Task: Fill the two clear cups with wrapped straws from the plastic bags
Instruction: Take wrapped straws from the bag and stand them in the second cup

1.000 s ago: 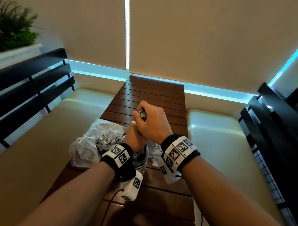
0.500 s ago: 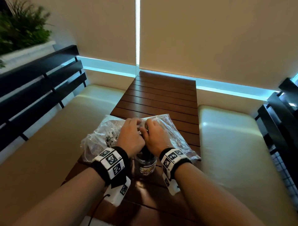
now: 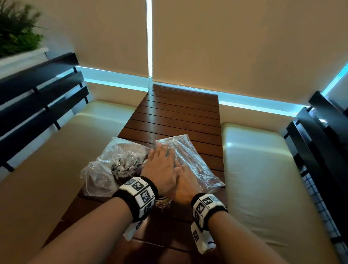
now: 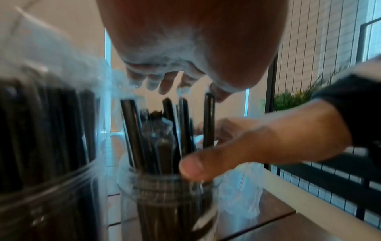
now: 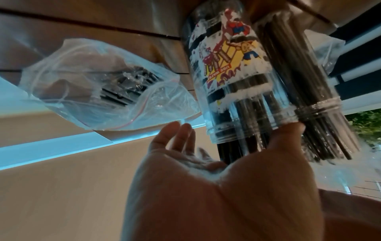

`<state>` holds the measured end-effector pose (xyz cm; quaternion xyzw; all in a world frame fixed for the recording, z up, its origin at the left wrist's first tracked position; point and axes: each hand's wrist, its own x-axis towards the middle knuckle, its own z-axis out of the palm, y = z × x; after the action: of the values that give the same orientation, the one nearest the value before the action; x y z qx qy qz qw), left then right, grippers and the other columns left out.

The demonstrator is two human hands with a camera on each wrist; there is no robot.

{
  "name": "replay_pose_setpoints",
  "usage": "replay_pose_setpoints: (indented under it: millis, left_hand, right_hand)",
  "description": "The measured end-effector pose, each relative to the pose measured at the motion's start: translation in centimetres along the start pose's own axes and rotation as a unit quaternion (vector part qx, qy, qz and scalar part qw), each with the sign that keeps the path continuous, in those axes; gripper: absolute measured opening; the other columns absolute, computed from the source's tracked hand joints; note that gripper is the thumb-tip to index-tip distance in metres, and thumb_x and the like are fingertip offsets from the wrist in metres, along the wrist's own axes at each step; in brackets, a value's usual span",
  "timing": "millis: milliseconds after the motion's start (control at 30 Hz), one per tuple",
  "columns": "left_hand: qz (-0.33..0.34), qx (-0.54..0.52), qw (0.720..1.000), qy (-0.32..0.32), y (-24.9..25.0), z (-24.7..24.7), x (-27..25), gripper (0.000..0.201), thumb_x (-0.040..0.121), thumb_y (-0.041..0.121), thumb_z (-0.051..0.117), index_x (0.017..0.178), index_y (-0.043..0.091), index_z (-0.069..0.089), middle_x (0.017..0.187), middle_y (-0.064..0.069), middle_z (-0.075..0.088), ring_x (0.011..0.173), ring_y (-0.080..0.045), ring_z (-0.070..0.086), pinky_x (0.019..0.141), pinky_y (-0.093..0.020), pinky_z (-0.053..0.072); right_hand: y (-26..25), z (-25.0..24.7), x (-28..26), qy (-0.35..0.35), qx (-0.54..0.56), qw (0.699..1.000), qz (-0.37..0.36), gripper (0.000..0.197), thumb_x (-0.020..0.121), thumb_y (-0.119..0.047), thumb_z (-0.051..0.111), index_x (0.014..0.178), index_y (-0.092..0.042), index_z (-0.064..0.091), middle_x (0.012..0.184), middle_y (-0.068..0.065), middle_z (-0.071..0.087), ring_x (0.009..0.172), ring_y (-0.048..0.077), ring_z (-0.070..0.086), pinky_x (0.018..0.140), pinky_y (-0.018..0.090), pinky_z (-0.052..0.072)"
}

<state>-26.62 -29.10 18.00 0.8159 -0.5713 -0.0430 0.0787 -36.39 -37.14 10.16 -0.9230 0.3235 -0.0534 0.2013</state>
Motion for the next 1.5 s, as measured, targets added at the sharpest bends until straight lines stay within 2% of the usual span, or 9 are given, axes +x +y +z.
replay_pose_setpoints:
  millis: [267, 467, 633, 700, 800, 1033, 1167, 1333, 1500]
  left_hand:
    - [0.014, 0.093, 0.995, -0.031, -1.0, 3.3, 0.8, 0.061, 0.097, 0.026, 0.036, 0.151, 0.006, 0.014, 0.158, -0.013, 0.019, 0.149, -0.028, 0.008, 0.12, -0.045, 0.002]
    - [0.018, 0.082, 0.996, -0.021, -0.9, 2.6, 1.1, 0.061, 0.095, 0.038, 0.038, 0.148, 0.013, 0.022, 0.153, -0.009, 0.029, 0.146, -0.027, 0.018, 0.12, -0.049, 0.01]
    - [0.039, 0.068, 0.996, 0.047, 0.0, 1.0, 0.7, 0.057, 0.094, 0.047, 0.045, 0.142, 0.02, 0.033, 0.147, -0.005, 0.032, 0.142, -0.025, 0.023, 0.119, -0.053, 0.013]
    - [0.059, 0.069, 0.993, 0.073, 0.3, 0.5, 0.8, 0.051, 0.09, 0.047, 0.051, 0.134, 0.022, 0.044, 0.144, -0.004, 0.038, 0.139, -0.025, 0.029, 0.116, -0.052, 0.019]
    - [0.084, 0.1, 0.989, 0.063, 0.6, 0.4, 1.0, 0.047, 0.086, 0.05, 0.054, 0.124, 0.023, 0.05, 0.134, -0.002, 0.046, 0.127, -0.024, 0.039, 0.108, -0.045, 0.027]
    - [0.059, 0.124, 0.99, 0.006, 3.3, 0.6, 1.4, 0.068, 0.075, 0.075, 0.026, 0.11, 0.026, 0.058, 0.114, 0.003, 0.06, 0.108, -0.021, 0.055, 0.095, -0.044, 0.032]
    - [0.022, 0.059, 0.998, 0.021, 4.3, 0.0, 2.2, 0.014, 0.09, 0.035, 0.049, 0.098, 0.025, 0.055, 0.101, 0.005, 0.061, 0.094, -0.022, 0.062, 0.079, -0.036, 0.042]
    - [0.028, -0.049, 0.997, 0.045, 4.2, -1.1, 2.9, 0.007, 0.093, 0.016, 0.047, 0.089, 0.019, 0.051, 0.086, 0.004, 0.049, 0.082, -0.024, 0.06, 0.062, -0.033, 0.041]
    - [0.066, -0.076, 0.994, 0.049, 3.9, -1.9, 2.7, 0.015, 0.089, 0.007, 0.052, 0.079, 0.018, 0.05, 0.079, 0.007, 0.046, 0.072, -0.018, 0.052, 0.064, -0.03, 0.042]
  right_hand:
    - [0.4, -0.4, -1.6, -0.044, 0.11, 0.992, 0.042, 0.092, 0.066, -0.069, 0.055, 0.145, -0.029, 0.031, 0.134, 0.0, 0.049, 0.121, 0.021, 0.05, 0.102, 0.044, 0.046]
    - [4.8, -1.7, -3.7, 0.226, 0.188, 0.923, 0.248, 0.01, 0.092, -0.029, 0.05, 0.087, -0.021, 0.047, 0.09, -0.003, 0.053, 0.082, 0.022, 0.056, 0.069, 0.033, 0.046]
    - [7.2, 0.2, -3.6, 0.006, 0.273, 0.839, 0.47, 0.098, 0.077, -0.085, 0.038, 0.123, -0.002, 0.063, 0.125, 0.018, 0.064, 0.116, 0.033, 0.061, 0.099, 0.035, 0.046]
    - [7.3, 1.6, -3.4, -0.001, 0.335, 0.832, 0.443, 0.09, 0.064, -0.087, 0.05, 0.1, -0.008, 0.073, 0.105, 0.013, 0.073, 0.104, 0.032, 0.067, 0.094, 0.039, 0.052]
    - [6.5, 1.3, -2.5, 0.086, 0.352, 0.863, 0.352, 0.037, 0.086, -0.043, 0.064, 0.064, -0.014, 0.068, 0.074, 0.002, 0.069, 0.081, 0.026, 0.066, 0.086, 0.043, 0.055]
    - [2.9, -5.2, -2.6, 0.114, 0.47, 0.858, 0.173, 0.022, 0.092, -0.017, 0.06, 0.083, -0.011, 0.08, 0.082, 0.01, 0.075, 0.076, 0.02, 0.069, 0.07, 0.035, 0.056]
    - [2.2, -7.0, -2.9, 0.1, 0.548, 0.813, 0.168, 0.038, 0.085, 0.008, 0.04, 0.086, -0.002, 0.076, 0.087, 0.011, 0.075, 0.082, 0.018, 0.069, 0.08, 0.031, 0.057]
    - [3.3, -5.1, -2.8, 0.025, 0.221, 0.954, 0.2, 0.031, 0.089, -0.005, 0.049, 0.103, -0.018, 0.073, 0.105, -0.002, 0.071, 0.096, 0.01, 0.063, 0.082, 0.016, 0.046]
    - [3.1, -3.3, -1.2, -0.047, 0.127, 0.976, 0.172, 0.02, 0.094, -0.02, 0.046, 0.094, -0.018, 0.066, 0.101, 0.007, 0.067, 0.095, 0.024, 0.063, 0.085, 0.04, 0.053]
